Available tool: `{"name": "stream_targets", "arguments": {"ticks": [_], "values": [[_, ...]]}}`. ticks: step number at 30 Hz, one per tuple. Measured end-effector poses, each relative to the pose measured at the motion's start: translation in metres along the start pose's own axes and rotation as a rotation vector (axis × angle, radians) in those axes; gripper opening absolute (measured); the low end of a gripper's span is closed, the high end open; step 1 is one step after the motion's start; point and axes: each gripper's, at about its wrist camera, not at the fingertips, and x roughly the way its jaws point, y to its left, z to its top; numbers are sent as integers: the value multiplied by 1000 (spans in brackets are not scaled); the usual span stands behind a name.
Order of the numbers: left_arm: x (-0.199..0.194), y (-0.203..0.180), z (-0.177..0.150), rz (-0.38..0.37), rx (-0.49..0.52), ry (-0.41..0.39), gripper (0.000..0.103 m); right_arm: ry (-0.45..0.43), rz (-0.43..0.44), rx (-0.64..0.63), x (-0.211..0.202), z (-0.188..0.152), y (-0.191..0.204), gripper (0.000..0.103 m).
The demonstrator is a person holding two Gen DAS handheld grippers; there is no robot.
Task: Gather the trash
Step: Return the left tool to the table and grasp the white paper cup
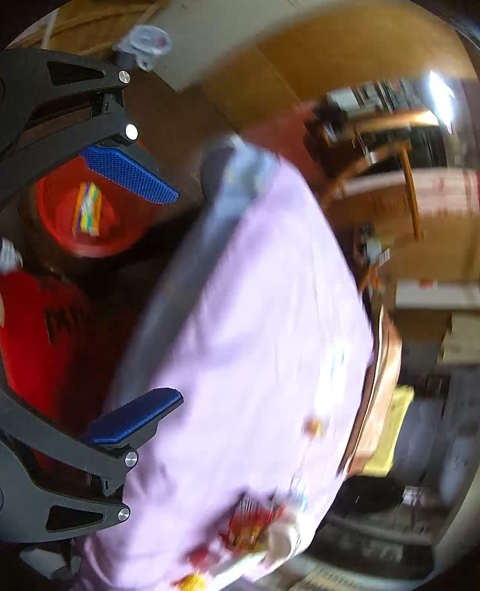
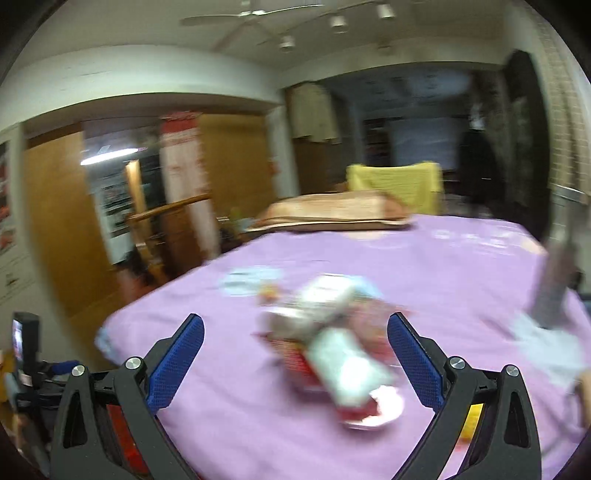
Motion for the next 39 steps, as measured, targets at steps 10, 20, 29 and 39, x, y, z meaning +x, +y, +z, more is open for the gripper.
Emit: {"name": "stream_targets", "arguments": {"ticks": [10, 20, 29, 39], "values": [[16, -149, 62, -251, 203, -21, 96, 16, -175, 164, -3, -30, -111, 98], [60, -255, 123, -463, 288, 49, 96, 22, -183, 180, -10, -45, -130, 98], [93, -258, 127, -553, 223, 149, 81, 53, -141, 214, -8, -46, -143, 98], [49, -226, 126, -569, 238, 35, 73, 124, -140, 269, -6, -48, -156, 98]]}}
